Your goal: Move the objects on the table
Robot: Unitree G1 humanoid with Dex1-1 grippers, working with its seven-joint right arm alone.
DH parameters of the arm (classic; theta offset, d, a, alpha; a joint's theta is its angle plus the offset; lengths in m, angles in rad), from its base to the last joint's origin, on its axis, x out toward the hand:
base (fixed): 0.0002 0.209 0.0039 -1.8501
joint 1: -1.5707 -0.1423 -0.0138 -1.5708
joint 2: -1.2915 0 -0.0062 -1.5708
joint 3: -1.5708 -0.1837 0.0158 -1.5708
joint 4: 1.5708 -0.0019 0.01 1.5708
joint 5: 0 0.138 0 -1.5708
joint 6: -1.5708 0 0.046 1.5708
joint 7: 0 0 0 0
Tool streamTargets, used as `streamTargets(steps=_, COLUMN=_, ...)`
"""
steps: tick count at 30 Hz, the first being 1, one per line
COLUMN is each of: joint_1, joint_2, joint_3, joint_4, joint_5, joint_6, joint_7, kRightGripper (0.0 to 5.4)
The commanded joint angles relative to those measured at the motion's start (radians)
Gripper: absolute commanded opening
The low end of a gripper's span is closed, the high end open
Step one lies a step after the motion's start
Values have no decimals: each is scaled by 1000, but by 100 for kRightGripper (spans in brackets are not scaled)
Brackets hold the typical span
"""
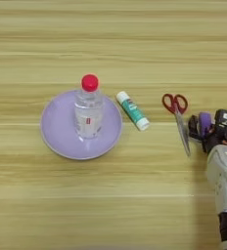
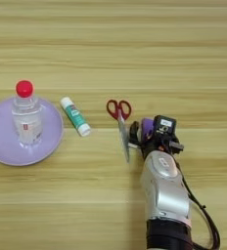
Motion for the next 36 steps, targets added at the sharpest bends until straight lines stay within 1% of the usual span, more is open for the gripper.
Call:
streamTargets(steps=1, joint_1=-18, joint_2=4, joint_3=1, joint_4=9, joint_5=25, joint_6=28, joint_7=12, kRightGripper=409)
streamTargets(steps=5, joint_1=-20, joint_2=5, joint_3=1, joint_4=11, joint_5=27, joint_6=30, joint_7=16, kRightGripper=374)
streamTargets(steps=14, joint_1=-20, joint_2=1, joint_3=6, joint_4=15, joint_5=33, joint_6=30, joint_7=22, kRightGripper=274)
streamTargets(steps=20, joint_1=-18, joint_2=1, joint_3=11, joint_4=14, joint_5=34, joint_6=27, joint_7=32, kRightGripper=229)
streamTargets(steps=27, joint_1=-16, joint_2=4, joint_3=21, joint_4=10, joint_5=37, joint_6=23, joint_7=51, kRightGripper=145)
streamTargets(steps=36, joint_1=-15, joint_2=17, joint_3=27, joint_4=-3, joint_5=59, joint_6=19, joint_7=76, kRightGripper=142)
